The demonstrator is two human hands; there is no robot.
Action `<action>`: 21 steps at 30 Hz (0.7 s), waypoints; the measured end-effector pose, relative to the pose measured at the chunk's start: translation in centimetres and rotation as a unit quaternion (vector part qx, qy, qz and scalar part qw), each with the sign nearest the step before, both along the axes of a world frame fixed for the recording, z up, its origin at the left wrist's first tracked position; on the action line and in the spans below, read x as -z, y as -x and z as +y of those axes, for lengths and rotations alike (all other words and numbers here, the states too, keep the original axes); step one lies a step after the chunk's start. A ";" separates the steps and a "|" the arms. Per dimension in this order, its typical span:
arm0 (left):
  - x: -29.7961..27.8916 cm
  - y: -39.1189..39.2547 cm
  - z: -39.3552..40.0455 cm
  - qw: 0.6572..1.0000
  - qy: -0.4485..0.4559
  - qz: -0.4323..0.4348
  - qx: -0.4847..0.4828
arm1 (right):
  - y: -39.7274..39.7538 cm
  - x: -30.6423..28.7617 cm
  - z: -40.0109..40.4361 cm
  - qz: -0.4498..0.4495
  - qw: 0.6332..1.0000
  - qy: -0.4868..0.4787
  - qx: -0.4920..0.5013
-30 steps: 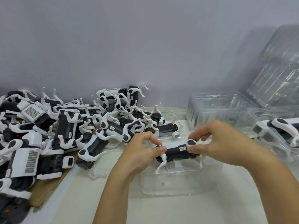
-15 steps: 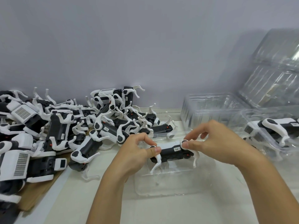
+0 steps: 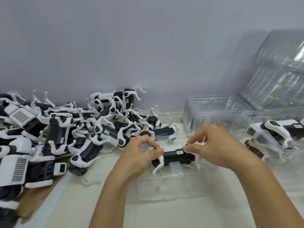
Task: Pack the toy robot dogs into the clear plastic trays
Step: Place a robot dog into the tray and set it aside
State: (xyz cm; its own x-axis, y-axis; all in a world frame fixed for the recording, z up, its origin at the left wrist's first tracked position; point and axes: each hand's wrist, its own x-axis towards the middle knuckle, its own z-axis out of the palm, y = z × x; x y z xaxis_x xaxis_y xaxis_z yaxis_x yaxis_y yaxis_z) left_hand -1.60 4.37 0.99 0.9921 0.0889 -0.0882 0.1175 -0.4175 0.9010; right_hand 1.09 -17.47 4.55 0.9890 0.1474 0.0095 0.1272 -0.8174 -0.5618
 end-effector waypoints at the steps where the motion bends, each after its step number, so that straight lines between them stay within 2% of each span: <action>1: 0.0 0.0 0.0 1.000 -0.002 -0.001 0.001 | 0.0 0.0 0.0 0.001 1.000 0.003 0.007; 5: 0.0 0.0 -0.1 1.000 -0.010 -0.003 0.005 | 0.0 0.2 0.0 0.014 0.999 -0.009 0.038; 11: 0.0 0.0 0.1 1.000 -0.017 -0.008 0.007 | 0.3 -0.4 -0.3 0.033 0.999 -0.022 0.029; 21: 0.1 -0.1 0.0 1.000 -0.016 -0.015 0.019 | 0.9 -1.4 -1.3 0.157 0.987 0.043 -0.005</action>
